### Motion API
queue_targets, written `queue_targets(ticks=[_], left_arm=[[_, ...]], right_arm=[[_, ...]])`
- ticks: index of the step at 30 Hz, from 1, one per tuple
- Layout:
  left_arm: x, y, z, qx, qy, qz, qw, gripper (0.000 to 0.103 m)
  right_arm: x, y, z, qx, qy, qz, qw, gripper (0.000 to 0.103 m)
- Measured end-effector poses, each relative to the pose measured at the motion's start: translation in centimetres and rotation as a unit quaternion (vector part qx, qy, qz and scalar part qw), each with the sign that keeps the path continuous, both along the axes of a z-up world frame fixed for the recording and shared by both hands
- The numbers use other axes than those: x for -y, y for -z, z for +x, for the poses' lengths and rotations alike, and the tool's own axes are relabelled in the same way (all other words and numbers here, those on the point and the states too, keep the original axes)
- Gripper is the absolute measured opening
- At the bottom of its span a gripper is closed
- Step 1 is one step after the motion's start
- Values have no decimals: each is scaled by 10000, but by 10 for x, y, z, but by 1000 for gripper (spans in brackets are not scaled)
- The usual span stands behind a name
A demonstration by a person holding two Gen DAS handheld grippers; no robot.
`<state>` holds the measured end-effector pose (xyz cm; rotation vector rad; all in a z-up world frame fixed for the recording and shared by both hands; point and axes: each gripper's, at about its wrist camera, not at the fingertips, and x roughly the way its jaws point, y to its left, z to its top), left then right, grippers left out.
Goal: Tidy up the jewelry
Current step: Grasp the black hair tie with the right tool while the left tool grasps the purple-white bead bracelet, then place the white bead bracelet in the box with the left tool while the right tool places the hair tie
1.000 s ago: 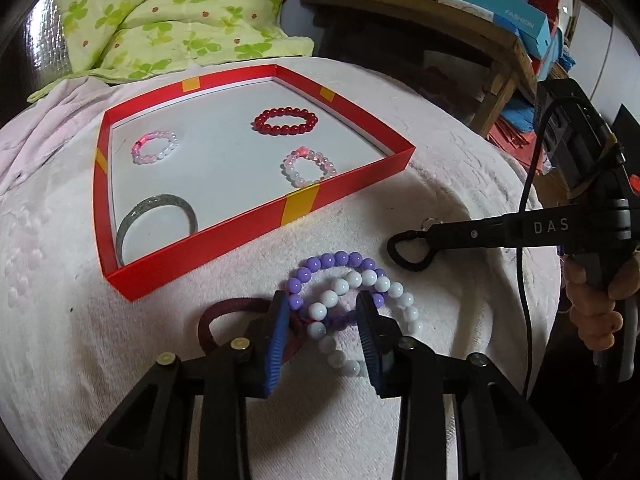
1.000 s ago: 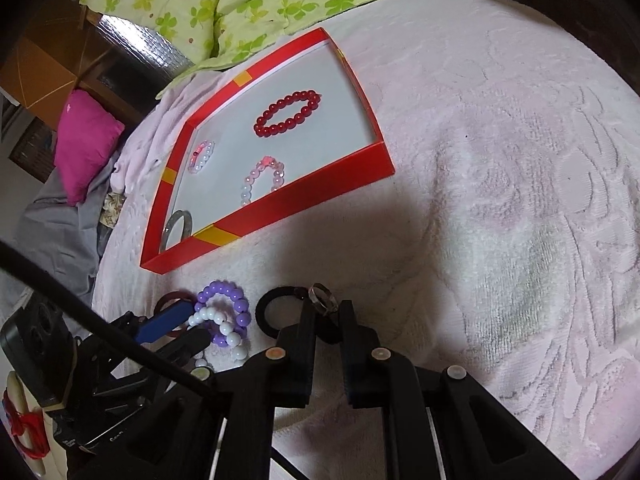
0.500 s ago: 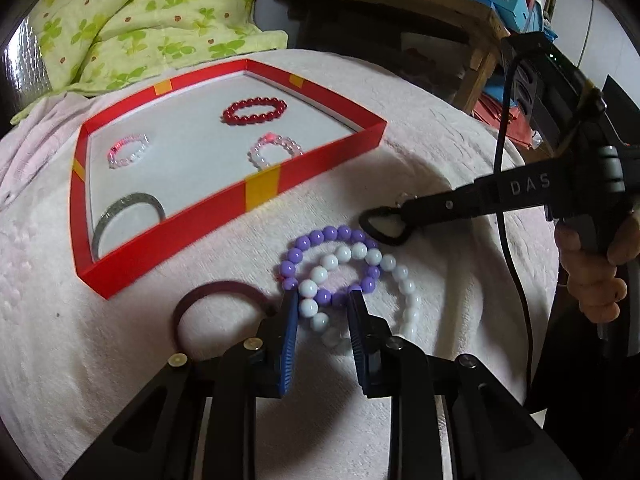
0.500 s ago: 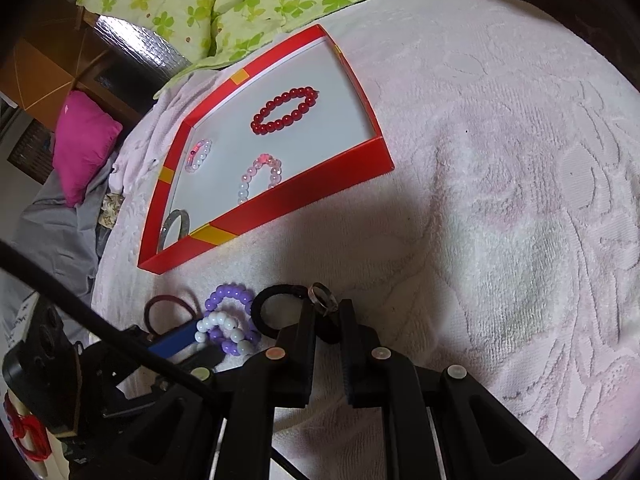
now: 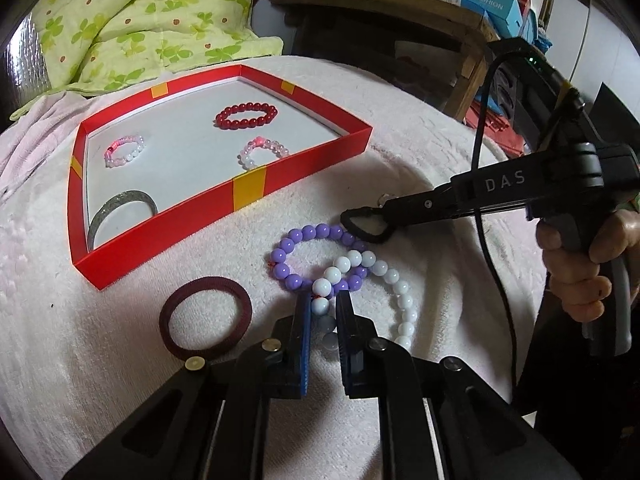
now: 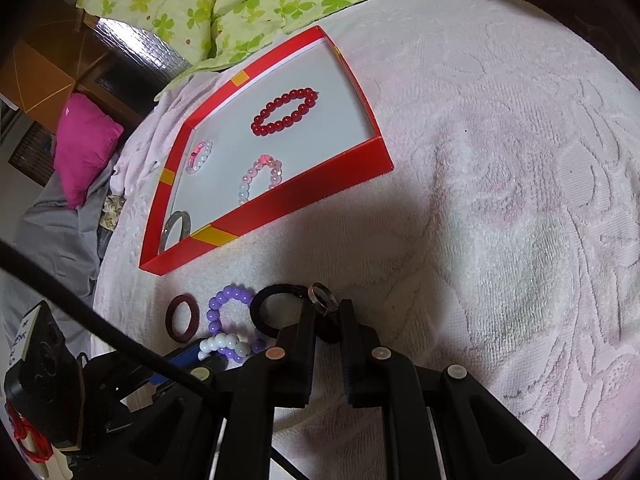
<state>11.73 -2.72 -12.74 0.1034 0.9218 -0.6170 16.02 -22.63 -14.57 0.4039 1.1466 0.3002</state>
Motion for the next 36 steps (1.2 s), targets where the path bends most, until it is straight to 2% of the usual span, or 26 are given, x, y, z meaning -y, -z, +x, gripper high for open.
queue_targets(ticks=[12,19,29,36], left_arm=[[-17,-23,-1,138,-119,-516,9985,10],[-23,-38,-3,311,-124,-670,9972,10],[-33,-69,0,578,-227,-1003,9930,10],[-39,-101,32,976,-482,-1034,9887,10]], right_arm=[[16,-15,-1,331,69,835,9959,12],[15,-30,-6,720,135,1077,9915,12],[11,-50,-5,1206,287,1059,9866,12],[5,-62,13,1412,407,838,9856,12]])
